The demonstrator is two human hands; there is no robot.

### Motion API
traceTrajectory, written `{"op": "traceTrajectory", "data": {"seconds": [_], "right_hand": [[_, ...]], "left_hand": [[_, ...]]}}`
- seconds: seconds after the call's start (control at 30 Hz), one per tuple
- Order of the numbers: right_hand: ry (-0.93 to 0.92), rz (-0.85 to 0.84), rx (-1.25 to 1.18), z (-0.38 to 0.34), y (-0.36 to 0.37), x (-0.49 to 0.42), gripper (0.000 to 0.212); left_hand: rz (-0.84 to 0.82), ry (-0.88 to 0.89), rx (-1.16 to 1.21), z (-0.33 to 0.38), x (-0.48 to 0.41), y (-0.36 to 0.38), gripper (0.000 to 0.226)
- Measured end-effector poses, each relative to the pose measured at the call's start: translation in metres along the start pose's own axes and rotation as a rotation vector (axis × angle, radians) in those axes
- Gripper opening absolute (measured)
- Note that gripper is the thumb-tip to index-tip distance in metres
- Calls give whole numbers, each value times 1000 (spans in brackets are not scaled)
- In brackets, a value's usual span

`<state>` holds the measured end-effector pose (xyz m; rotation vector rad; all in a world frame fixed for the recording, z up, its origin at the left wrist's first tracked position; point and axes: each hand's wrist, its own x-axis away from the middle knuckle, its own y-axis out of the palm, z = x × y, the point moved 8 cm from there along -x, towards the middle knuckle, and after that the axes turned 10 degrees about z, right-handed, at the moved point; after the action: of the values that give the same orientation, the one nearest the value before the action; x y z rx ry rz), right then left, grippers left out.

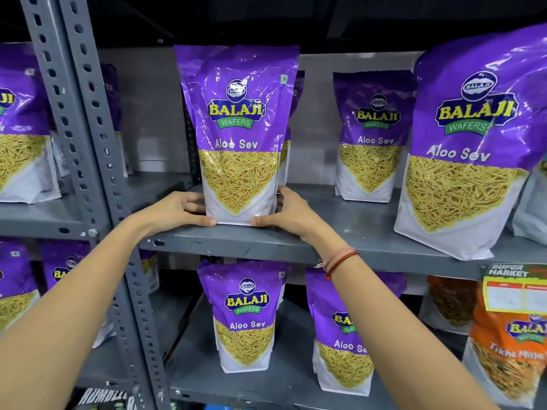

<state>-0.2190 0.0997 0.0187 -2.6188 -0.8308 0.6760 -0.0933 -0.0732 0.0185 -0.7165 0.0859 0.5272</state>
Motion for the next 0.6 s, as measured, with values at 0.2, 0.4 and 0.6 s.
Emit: {"op": "traceTrajectory", "data": {"seconds": [0.2,0.4,0.6], "right_hand": [[-125,218,66,-20,-35,29,93],[-319,595,-53,-37,-116,91,48],[-521,1053,96,-39,-206,151,24]], "left_hand": [[390,17,161,14,12,-14,80],[1064,282,367,73,60,5,35],[667,469,450,171,27,108,25]]}}
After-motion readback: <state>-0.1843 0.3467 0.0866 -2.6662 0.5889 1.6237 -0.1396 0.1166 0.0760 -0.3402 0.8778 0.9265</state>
